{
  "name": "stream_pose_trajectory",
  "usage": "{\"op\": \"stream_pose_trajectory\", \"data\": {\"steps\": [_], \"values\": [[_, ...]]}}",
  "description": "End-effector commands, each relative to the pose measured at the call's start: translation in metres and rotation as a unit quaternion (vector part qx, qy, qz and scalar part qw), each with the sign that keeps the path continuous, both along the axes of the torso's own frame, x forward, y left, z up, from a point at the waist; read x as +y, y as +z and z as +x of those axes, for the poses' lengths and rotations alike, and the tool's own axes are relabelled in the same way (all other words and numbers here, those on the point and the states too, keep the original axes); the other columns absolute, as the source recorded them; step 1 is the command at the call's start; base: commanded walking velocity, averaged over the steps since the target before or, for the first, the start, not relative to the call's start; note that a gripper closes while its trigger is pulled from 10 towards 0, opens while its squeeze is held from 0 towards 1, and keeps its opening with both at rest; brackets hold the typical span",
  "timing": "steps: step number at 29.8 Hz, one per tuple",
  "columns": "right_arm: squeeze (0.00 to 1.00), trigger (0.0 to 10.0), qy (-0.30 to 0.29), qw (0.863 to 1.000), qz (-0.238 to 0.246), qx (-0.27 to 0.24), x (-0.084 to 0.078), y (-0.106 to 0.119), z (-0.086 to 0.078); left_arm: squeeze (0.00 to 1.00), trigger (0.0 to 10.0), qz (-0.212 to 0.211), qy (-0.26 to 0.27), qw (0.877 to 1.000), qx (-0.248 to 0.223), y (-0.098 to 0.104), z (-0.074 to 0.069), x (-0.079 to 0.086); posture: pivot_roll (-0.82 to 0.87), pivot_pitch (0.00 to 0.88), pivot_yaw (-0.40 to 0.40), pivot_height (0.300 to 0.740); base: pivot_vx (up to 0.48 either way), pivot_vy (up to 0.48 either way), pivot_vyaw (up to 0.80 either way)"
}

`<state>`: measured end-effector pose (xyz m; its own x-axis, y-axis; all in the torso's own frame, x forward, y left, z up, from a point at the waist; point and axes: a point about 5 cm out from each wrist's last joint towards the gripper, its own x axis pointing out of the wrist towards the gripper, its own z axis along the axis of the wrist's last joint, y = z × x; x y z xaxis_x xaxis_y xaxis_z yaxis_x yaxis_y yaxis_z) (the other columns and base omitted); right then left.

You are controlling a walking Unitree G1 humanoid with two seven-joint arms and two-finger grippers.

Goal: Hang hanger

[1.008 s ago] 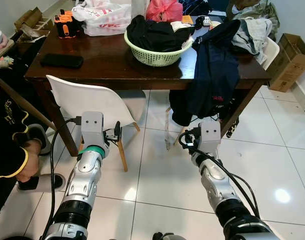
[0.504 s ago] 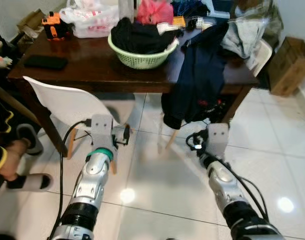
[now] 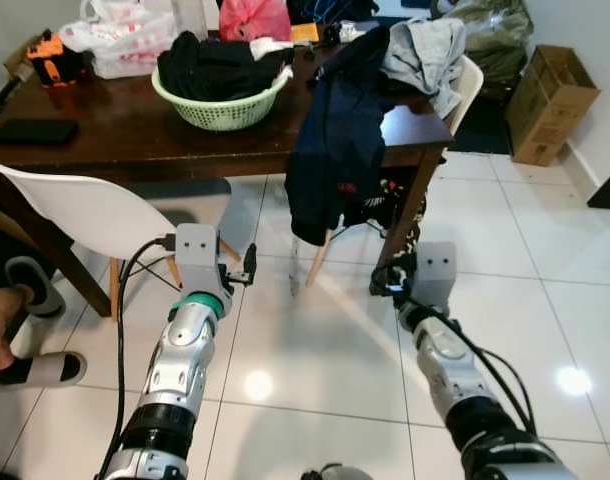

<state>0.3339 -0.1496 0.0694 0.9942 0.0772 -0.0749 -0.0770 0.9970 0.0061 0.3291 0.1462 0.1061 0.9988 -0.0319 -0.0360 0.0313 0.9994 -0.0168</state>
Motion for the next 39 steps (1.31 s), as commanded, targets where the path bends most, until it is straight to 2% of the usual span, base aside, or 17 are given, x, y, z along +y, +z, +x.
{"op": "stream_pose_trajectory", "data": {"steps": [1, 9, 16, 22, 24, 31, 39], "values": [[0.00, 10.0, 0.001, 1.000, 0.005, 0.011, 0.003, -0.005, -0.003, 0.00, 10.0, 0.006, 0.008, 1.000, 0.009, -0.006, -0.004, 0.006, 0.00, 0.025, -0.005, 0.740, 0.000, 0.000, 0.00], [0.00, 10.0, -0.002, 1.000, 0.007, 0.011, 0.002, -0.005, -0.002, 0.00, 10.0, 0.013, 0.012, 1.000, 0.019, -0.007, -0.002, 0.006, 0.00, 0.024, -0.008, 0.740, 0.000, 0.000, 0.00], [0.00, 10.0, 0.001, 1.000, 0.011, 0.002, 0.004, -0.001, 0.000, 0.00, 10.0, 0.022, 0.023, 0.999, 0.009, -0.003, 0.000, 0.009, 0.00, 0.024, -0.009, 0.740, 0.000, 0.000, 0.00], [0.00, 10.0, -0.001, 0.998, 0.034, -0.051, 0.006, 0.021, 0.007, 0.00, 10.0, 0.022, 0.013, 0.999, -0.039, 0.019, 0.004, 0.004, 0.00, 0.025, -0.013, 0.740, 0.000, 0.000, 0.00], [0.00, 10.0, -0.002, 0.997, 0.041, -0.068, 0.006, 0.029, 0.011, 0.00, 10.0, 0.011, 0.015, 0.998, -0.057, 0.028, 0.007, 0.004, 0.00, 0.022, -0.013, 0.740, 0.281, 0.000, 0.00], [0.00, 10.0, -0.003, 0.997, 0.047, -0.066, 0.006, 0.030, 0.012, 0.00, 10.0, 0.010, 0.013, 0.998, -0.064, 0.033, 0.008, 0.003, 0.00, 0.020, -0.014, 0.740, 0.341, 0.000, 0.00], [0.00, 10.0, -0.002, 0.997, 0.053, -0.058, 0.007, 0.027, 0.010, 0.00, 10.0, 0.014, 0.009, 0.998, -0.068, 0.036, 0.008, 0.004, 0.01, 0.012, -0.009, 0.740, 0.368, 0.000, -0.70]]}}
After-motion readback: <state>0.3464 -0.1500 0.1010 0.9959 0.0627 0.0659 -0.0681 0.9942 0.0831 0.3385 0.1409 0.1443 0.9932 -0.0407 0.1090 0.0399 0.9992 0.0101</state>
